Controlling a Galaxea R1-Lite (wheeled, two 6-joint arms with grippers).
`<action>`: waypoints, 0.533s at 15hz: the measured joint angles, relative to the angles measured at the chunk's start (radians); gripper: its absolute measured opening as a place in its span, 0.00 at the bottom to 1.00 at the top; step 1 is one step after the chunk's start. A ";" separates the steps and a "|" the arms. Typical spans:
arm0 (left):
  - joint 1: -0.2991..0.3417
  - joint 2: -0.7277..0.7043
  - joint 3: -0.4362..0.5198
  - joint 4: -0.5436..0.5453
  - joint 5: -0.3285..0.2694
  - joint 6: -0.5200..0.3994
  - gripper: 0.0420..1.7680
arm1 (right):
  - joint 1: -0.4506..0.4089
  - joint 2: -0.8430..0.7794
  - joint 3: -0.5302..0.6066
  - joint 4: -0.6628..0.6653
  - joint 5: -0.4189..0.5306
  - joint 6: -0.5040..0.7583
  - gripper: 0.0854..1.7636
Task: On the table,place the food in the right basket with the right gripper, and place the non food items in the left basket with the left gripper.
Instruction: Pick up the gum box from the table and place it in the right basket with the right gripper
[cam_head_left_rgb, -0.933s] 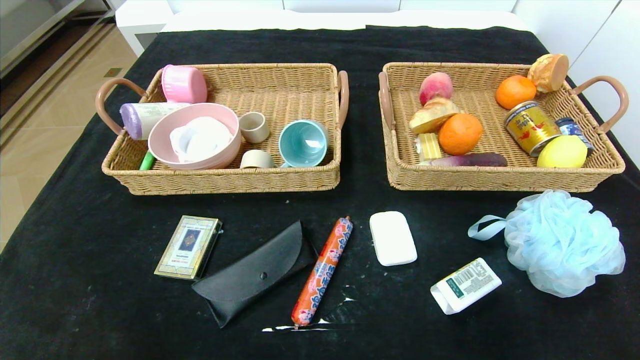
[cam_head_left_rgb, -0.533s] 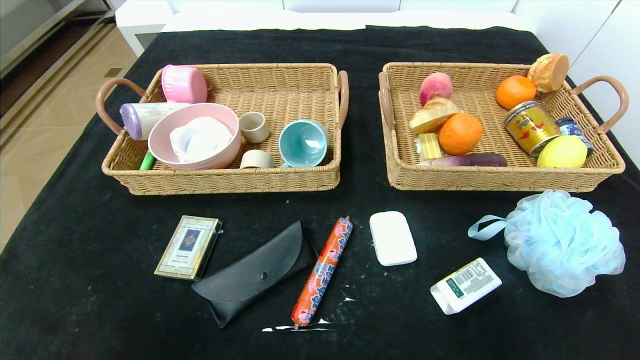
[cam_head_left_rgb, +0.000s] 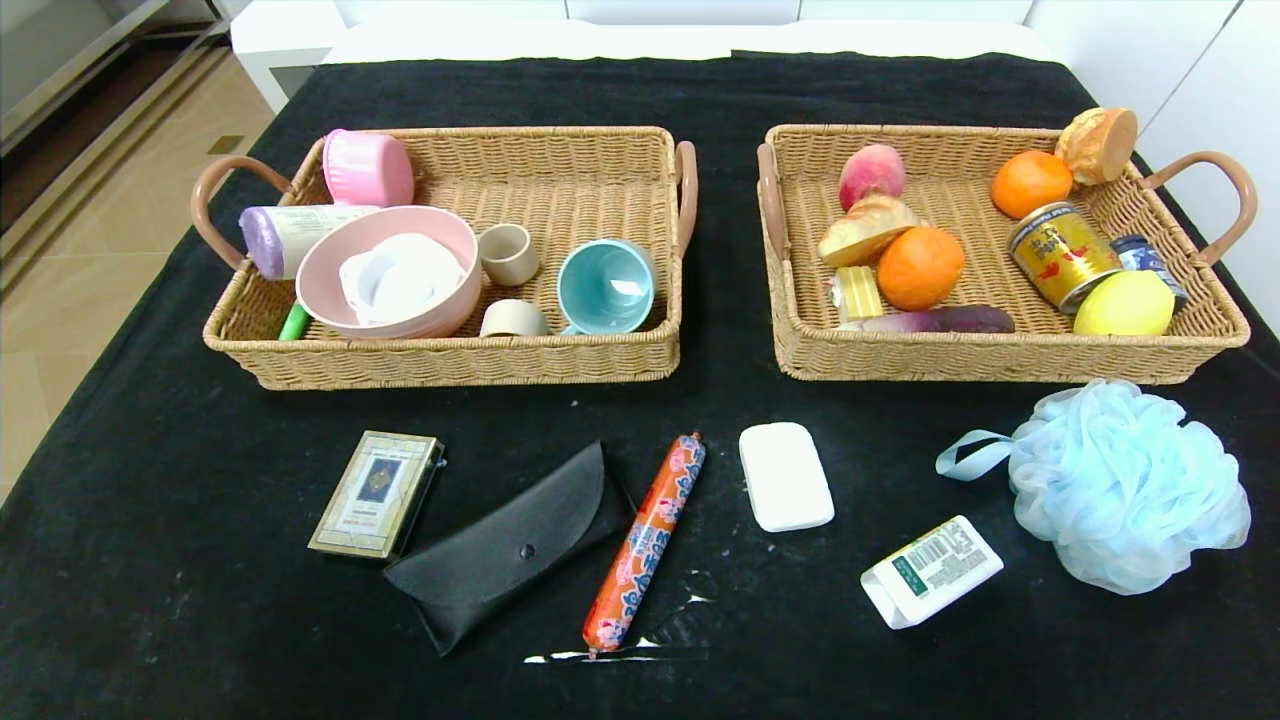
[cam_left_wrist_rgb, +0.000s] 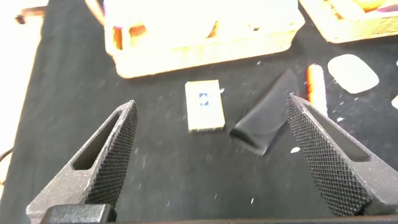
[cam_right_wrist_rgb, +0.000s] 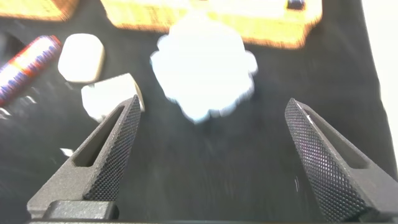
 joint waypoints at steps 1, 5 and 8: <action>-0.016 0.042 -0.019 -0.017 0.000 0.000 0.97 | 0.001 0.048 -0.024 -0.009 0.021 0.000 0.96; -0.071 0.223 -0.086 -0.103 -0.036 0.003 0.97 | 0.007 0.250 -0.114 -0.110 0.052 0.002 0.96; -0.088 0.343 -0.156 -0.128 -0.134 0.003 0.97 | 0.056 0.377 -0.189 -0.148 0.060 0.003 0.96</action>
